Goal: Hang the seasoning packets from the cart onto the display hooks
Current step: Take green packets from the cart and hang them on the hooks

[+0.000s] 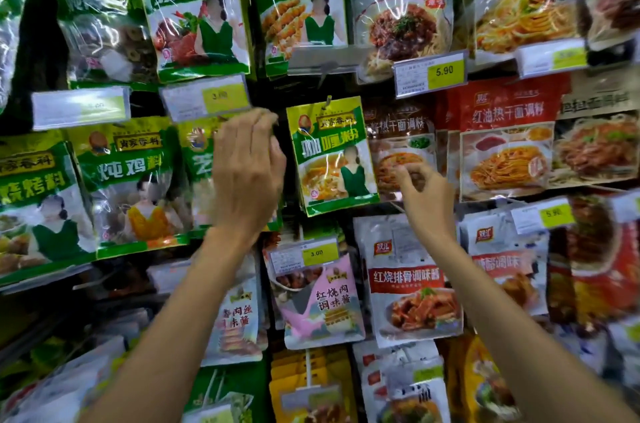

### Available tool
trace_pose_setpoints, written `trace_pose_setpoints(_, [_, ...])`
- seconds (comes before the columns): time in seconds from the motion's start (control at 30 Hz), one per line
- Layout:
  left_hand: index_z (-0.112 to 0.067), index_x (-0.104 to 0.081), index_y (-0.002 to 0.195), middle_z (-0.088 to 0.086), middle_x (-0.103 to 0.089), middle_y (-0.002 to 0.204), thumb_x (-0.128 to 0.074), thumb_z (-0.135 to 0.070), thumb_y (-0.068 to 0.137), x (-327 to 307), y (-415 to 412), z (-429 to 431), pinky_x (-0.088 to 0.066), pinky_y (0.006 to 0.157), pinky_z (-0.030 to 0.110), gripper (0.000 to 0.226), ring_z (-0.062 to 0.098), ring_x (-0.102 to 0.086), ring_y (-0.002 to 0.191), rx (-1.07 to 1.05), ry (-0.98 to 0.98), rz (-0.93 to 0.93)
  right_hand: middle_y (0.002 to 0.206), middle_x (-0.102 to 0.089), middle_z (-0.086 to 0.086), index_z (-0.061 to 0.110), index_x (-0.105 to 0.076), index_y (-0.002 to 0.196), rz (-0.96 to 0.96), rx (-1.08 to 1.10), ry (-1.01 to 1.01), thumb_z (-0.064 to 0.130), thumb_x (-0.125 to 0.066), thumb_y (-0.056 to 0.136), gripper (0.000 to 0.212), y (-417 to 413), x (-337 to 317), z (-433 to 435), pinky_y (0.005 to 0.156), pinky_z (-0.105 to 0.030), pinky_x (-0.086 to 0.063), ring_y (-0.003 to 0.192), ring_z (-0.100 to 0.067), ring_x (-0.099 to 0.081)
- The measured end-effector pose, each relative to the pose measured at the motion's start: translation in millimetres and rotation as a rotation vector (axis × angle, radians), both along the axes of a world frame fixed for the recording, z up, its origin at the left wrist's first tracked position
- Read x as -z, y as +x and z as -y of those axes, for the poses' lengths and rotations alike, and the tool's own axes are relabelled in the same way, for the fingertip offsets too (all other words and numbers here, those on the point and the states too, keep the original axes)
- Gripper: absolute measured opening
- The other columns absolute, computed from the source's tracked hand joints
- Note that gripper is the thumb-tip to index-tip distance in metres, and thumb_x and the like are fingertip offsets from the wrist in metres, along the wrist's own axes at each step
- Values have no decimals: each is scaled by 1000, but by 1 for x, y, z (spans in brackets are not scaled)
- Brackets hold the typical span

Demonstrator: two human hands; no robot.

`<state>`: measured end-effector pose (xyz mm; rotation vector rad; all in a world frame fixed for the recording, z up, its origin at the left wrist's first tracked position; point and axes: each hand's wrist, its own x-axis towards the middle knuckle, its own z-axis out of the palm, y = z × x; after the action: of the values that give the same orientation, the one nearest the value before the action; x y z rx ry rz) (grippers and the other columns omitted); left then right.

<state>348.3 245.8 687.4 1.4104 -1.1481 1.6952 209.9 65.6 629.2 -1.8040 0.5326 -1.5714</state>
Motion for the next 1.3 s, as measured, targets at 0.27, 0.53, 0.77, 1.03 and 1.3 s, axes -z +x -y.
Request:
trace_pose_setpoints(0.27, [-6,-63,106,8,-64,97,-42,-20,102,167,-135,75,-45,76,30,25,19,-60,88,702,610,-778,72,-62,11,28,-62,83,-195,68,87,26,-48,101,23,-140,132,-20,57,-12,-41,69,0,-59])
trace_pose_setpoints(0.53, [-13,-62,99,-13,-66,82,-42,-16,102,333,-253,134,-45,66,15,21,-1,-60,72,947,1102,-1313,75,-68,2,17,-67,83,-318,425,625,25,-51,99,24,-296,302,-39,65,-25,-45,72,-11,-63])
trace_pose_setpoints(0.77, [2,-61,104,15,-67,91,-41,-12,101,439,-320,188,-50,78,43,24,28,-61,79,907,1627,-1314,68,-64,-10,10,-62,74,-285,835,1032,18,-52,98,28,-379,420,-73,61,-31,-43,66,-27,-60])
trace_pose_setpoints(1.03, [-1,-58,98,16,-57,84,-42,-14,101,558,-375,233,-29,58,28,21,23,-53,75,738,2011,-1128,67,-54,-10,11,-52,73,-352,1094,1339,15,-48,98,26,-416,532,-78,58,-35,-30,68,-27,-54])
trace_pose_setpoints(1.3, [4,-55,109,18,-61,87,-44,-13,100,685,-404,262,-50,72,42,22,35,-58,83,552,2198,-1006,103,-58,-25,-5,-55,104,-451,1138,1585,13,-47,99,20,-421,634,-71,72,-34,-36,103,-38,-57])
